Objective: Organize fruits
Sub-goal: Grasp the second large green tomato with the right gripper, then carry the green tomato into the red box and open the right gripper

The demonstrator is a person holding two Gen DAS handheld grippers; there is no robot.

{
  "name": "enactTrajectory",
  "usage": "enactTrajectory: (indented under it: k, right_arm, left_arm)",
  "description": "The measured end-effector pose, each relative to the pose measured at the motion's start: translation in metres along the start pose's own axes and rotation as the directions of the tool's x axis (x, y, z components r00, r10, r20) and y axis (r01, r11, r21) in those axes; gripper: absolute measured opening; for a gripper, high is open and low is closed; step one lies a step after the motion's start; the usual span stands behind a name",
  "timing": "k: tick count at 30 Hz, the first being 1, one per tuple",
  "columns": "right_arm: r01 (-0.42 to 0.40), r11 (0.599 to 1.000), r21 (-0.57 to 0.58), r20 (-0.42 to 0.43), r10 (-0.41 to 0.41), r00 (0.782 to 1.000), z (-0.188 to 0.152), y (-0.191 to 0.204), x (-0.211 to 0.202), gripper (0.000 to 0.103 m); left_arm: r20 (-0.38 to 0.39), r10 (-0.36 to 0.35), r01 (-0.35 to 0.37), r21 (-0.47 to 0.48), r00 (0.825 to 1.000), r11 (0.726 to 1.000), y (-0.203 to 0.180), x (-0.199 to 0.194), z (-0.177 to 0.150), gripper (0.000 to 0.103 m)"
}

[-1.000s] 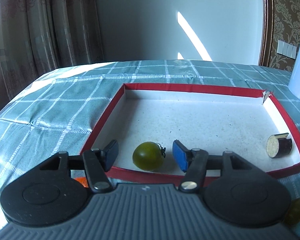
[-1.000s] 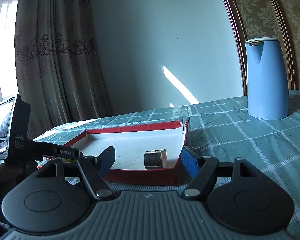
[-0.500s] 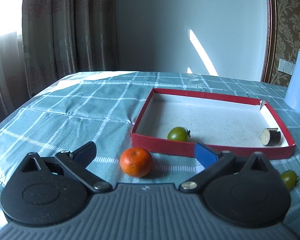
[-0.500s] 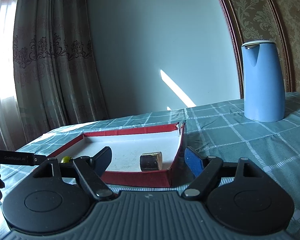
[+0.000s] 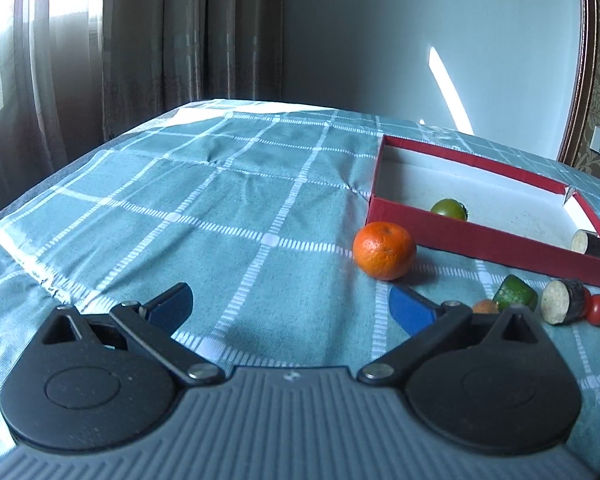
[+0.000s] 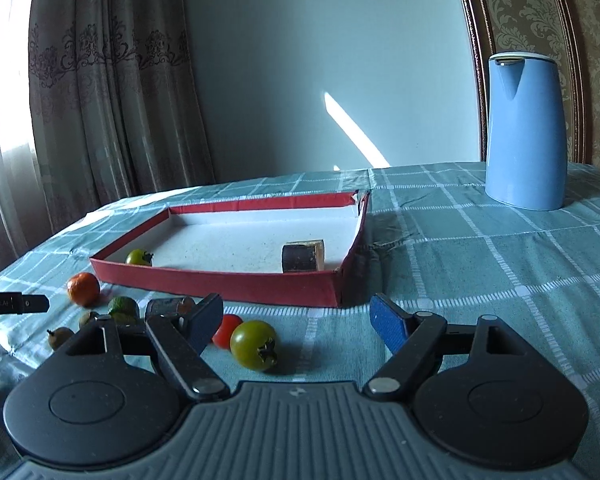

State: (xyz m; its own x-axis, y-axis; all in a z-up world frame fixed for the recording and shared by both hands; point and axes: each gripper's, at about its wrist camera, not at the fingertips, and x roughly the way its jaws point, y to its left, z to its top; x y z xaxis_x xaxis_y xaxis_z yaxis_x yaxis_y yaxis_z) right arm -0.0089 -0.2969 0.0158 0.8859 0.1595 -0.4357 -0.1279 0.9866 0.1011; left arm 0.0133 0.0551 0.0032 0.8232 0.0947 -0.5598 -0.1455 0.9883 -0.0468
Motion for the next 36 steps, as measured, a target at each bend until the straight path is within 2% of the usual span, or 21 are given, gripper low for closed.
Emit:
enactTrajectory:
  k: [4,7,13,15,17,18,27,36]
  right_arm:
    - [0.001,0.995,-0.099,-0.066,-0.008,0.998,-0.001,0.017,0.01,0.08]
    - [-0.012,0.991,-0.135,-0.117,-0.004,0.993,-0.002,0.024,0.019,0.058]
    - [-0.026,0.991,-0.134,-0.154,0.005,0.988,-0.001,0.025,0.028,0.053]
    - [-0.032,0.991,-0.13,-0.159,0.011,0.987,0.0,0.024,0.031,0.048]
    - [-0.044,0.991,-0.13,-0.179,0.02,0.984,0.0,0.025,0.035,0.037]
    - [-0.048,0.99,-0.129,-0.184,0.024,0.983,0.0,0.025,0.036,0.034]
    - [-0.06,0.995,-0.081,-0.139,0.048,0.989,0.001,0.019,0.025,0.032]
    - [-0.078,0.996,-0.042,0.014,0.079,0.997,0.021,0.028,0.006,0.032]
  left_arm:
    - [-0.02,-0.043,0.042,-0.017,0.999,0.999,0.004,0.002,-0.001,0.103]
    - [-0.024,-0.052,0.051,-0.021,0.998,0.998,0.005,0.004,-0.002,0.103]
    - [-0.018,-0.052,0.052,-0.023,0.998,0.998,0.004,0.006,-0.001,0.103]
    - [-0.019,-0.052,0.051,-0.024,0.998,0.998,0.004,0.006,-0.001,0.103]
    - [-0.019,-0.052,0.051,-0.024,0.998,0.998,0.004,0.006,-0.001,0.103]
    - [-0.019,-0.052,0.051,-0.025,0.998,0.998,0.005,0.006,-0.001,0.103]
    - [-0.027,-0.044,0.043,-0.025,0.999,0.999,0.005,0.007,-0.001,0.103]
    - [-0.03,-0.028,0.027,-0.019,0.999,0.999,0.004,0.006,-0.002,0.103]
